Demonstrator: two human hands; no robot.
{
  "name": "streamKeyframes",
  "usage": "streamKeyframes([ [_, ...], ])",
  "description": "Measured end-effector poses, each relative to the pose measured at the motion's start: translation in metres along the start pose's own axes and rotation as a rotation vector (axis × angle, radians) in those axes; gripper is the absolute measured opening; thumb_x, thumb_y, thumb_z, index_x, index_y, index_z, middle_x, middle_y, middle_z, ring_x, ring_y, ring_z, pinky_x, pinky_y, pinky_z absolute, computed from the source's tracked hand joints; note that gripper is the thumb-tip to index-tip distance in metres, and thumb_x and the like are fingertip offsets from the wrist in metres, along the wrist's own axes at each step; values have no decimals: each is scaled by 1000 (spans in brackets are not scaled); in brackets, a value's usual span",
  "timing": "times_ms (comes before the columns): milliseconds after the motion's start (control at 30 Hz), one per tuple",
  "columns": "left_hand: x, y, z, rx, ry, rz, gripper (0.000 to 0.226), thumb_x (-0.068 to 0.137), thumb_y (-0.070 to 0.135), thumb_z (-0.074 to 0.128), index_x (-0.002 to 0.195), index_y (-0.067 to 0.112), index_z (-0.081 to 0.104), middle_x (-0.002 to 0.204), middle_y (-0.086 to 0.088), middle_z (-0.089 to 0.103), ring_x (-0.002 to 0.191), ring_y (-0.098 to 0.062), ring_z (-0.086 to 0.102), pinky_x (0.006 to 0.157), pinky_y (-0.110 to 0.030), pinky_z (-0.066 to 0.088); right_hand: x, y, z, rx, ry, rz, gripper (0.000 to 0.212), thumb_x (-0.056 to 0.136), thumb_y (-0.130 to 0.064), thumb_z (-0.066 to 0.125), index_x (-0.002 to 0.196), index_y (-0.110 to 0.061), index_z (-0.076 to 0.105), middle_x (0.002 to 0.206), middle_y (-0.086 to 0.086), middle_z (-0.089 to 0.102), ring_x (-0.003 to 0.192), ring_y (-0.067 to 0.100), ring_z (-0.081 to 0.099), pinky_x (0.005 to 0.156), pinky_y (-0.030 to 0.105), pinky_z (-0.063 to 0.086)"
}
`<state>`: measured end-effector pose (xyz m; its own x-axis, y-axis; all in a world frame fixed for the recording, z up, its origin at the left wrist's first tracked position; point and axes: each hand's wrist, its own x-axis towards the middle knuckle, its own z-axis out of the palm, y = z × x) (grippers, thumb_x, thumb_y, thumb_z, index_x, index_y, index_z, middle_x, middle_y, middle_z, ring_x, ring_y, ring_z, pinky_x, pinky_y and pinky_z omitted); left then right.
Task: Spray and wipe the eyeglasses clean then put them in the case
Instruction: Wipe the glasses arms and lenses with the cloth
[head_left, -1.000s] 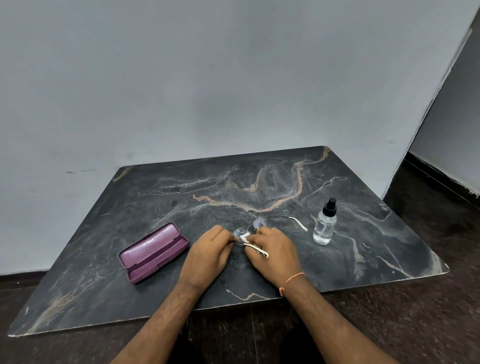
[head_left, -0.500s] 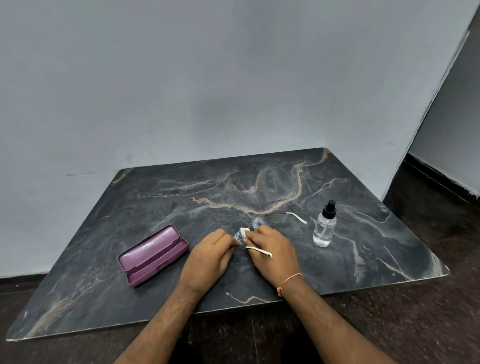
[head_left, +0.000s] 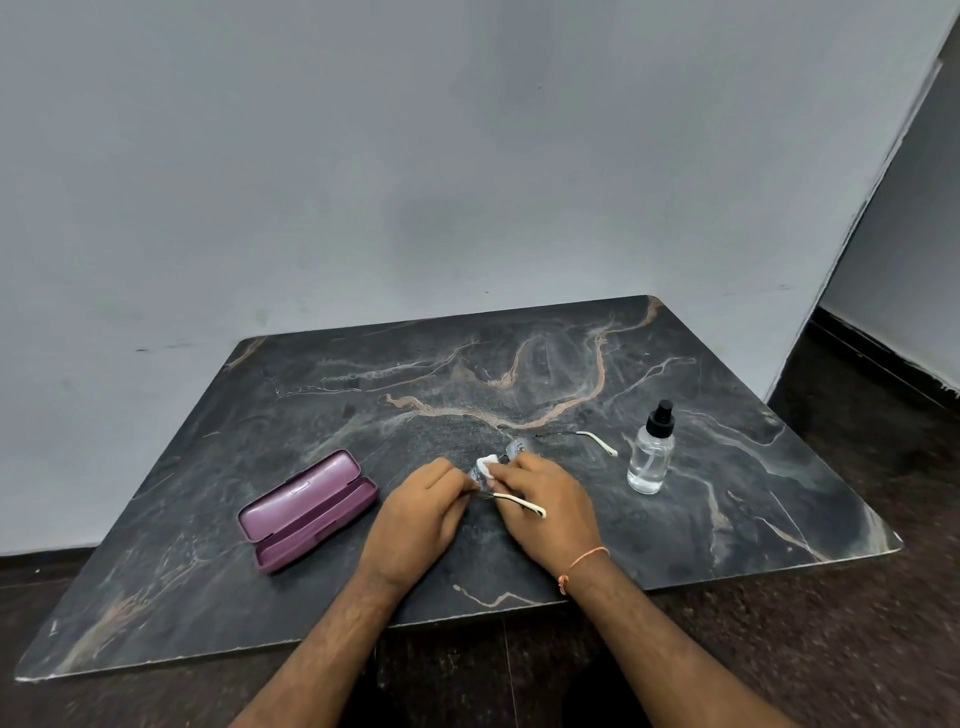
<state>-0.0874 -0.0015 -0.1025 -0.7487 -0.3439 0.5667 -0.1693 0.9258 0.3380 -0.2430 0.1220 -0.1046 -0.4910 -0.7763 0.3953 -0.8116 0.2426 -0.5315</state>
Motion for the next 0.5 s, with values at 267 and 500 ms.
streamKeyframes([
  [267, 0, -2, 3, 0, 5, -17, 22, 101, 25, 58, 98, 11, 74, 92, 0, 66, 86, -19, 66, 78, -31, 53, -1, 2, 0, 13, 4, 7, 32, 94, -52, 53, 106, -37, 80, 79, -10, 56, 82, 11, 59, 66, 28, 44],
  [500, 0, -3, 1, 14, -8, -27, 20, 101, 24, 58, 96, 10, 73, 91, -1, 65, 85, -21, 66, 76, -35, 54, -1, 0, -2, 80, -97, 10, 36, 91, -46, 58, 122, -50, 76, 85, -9, 64, 88, 9, 62, 74, 30, 51],
])
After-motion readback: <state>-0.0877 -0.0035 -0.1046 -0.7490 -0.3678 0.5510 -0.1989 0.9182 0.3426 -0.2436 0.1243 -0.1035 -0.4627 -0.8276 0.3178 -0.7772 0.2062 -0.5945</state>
